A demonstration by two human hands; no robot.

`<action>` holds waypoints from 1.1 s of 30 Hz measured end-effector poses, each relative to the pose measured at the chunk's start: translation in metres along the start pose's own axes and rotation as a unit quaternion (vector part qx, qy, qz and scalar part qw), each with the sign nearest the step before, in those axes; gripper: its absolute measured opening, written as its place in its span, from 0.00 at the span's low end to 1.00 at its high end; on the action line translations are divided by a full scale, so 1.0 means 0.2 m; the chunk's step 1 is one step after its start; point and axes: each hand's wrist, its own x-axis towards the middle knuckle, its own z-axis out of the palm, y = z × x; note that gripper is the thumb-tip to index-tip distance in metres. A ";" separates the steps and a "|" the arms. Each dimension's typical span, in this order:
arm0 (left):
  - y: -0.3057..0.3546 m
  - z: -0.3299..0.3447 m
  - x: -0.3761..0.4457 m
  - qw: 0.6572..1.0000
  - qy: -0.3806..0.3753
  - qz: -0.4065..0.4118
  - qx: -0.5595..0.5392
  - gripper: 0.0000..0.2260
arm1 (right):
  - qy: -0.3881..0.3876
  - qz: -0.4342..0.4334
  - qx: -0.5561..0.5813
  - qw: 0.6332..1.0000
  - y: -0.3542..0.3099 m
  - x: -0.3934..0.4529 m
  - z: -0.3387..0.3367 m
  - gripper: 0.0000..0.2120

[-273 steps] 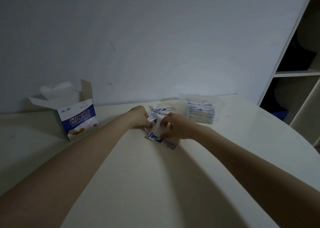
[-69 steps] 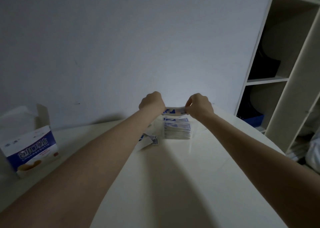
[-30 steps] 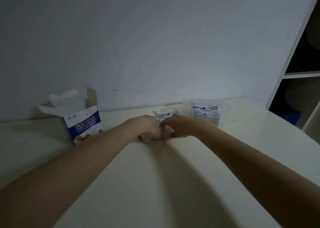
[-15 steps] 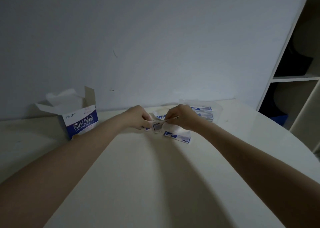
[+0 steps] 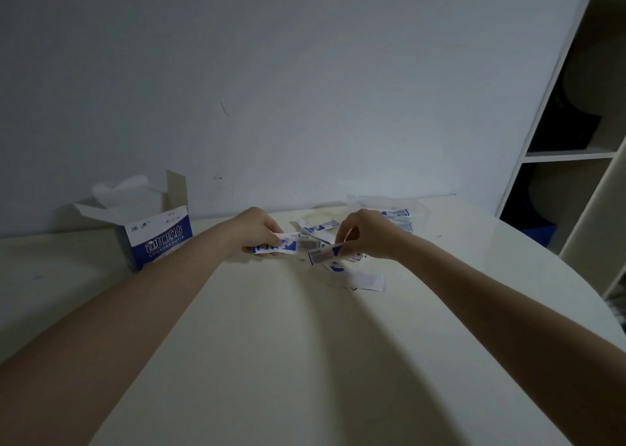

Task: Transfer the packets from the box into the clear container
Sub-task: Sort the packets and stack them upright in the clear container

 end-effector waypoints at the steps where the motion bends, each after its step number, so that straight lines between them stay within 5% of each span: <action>1: 0.00 0.00 0.00 1.000 0.006 -0.005 -0.007 0.07 | -0.006 -0.004 -0.028 1.000 -0.01 0.00 -0.01 0.08; 4: 0.00 0.00 0.00 0.999 0.022 -0.014 -0.035 0.07 | -0.005 -0.022 -0.051 0.998 -0.03 0.00 -0.02 0.06; 12: 0.01 0.01 -0.01 0.996 0.001 -0.001 -0.090 0.03 | 0.053 0.019 0.233 0.971 -0.08 0.00 -0.08 0.12; 17: 0.01 0.00 -0.02 0.994 -0.018 -0.007 -0.110 0.03 | 0.071 0.027 0.296 0.952 -0.11 0.02 -0.12 0.09; 20: 0.02 0.02 -0.02 0.992 -0.029 0.005 -0.126 0.04 | 0.080 -0.002 0.205 0.975 -0.12 0.03 -0.11 0.14; 23: 0.06 0.05 -0.03 0.987 -0.042 0.023 -0.154 0.05 | 0.041 -0.034 0.073 0.996 -0.15 0.04 -0.07 0.04; 24: 0.08 0.06 -0.04 0.985 -0.046 0.025 -0.163 0.03 | 0.024 -0.036 0.038 0.998 -0.15 0.04 -0.05 0.07; 31: 0.18 0.13 -0.01 0.969 -0.025 0.034 -0.245 0.06 | 0.060 -0.046 -0.036 0.996 -0.12 0.02 -0.03 0.11; 33: 0.18 0.15 0.02 0.983 0.009 0.055 -0.176 0.07 | 0.060 -0.052 -0.074 0.994 -0.07 -0.01 -0.06 0.11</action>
